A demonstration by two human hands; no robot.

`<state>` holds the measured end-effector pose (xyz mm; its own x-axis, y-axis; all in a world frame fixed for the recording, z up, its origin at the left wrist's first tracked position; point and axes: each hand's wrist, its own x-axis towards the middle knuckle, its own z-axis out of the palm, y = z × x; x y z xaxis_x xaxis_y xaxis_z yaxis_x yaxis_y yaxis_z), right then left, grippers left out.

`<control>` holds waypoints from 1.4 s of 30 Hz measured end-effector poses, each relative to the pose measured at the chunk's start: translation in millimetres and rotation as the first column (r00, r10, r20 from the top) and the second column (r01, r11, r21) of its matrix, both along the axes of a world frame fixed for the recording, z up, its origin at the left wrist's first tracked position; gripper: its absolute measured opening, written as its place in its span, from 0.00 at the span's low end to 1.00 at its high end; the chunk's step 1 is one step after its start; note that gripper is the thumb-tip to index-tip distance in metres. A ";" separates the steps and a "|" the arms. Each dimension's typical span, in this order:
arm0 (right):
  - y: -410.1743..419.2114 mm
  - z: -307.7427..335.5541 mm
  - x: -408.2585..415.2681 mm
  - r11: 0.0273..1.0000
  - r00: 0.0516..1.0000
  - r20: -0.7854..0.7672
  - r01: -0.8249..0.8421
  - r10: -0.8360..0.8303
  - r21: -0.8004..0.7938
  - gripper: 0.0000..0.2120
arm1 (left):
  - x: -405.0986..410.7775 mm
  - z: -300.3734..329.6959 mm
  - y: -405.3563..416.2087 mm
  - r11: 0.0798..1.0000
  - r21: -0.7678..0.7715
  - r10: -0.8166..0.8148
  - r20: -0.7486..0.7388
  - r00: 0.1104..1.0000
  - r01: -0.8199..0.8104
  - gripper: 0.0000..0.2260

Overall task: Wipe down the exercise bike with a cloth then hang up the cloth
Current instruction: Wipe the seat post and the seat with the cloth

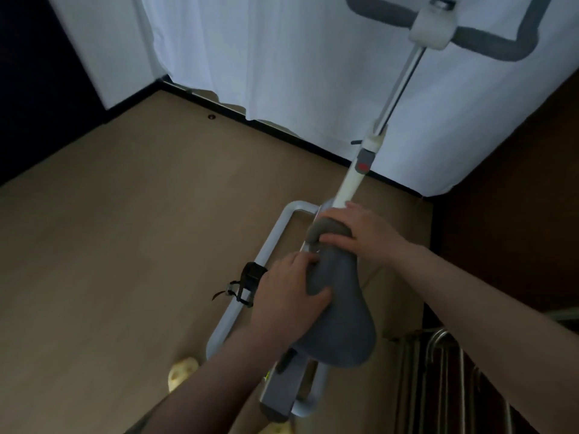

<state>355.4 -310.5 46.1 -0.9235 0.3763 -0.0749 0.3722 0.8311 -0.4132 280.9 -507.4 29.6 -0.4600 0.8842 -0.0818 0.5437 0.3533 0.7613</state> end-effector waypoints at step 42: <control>-140.0 -8.0 43.3 0.472 0.498 -0.013 0.813 -0.867 -0.341 0.16 | -39.5 -15.9 -13.3 0.957 0.103 -0.288 0.242 0.927 0.270 0.17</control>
<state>398.7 -450.5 38.1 -0.1762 0.9665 -0.1866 0.7360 0.0035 -0.6770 241.5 -520.7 13.7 -0.1657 0.9812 -0.0988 0.4001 0.1585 0.9027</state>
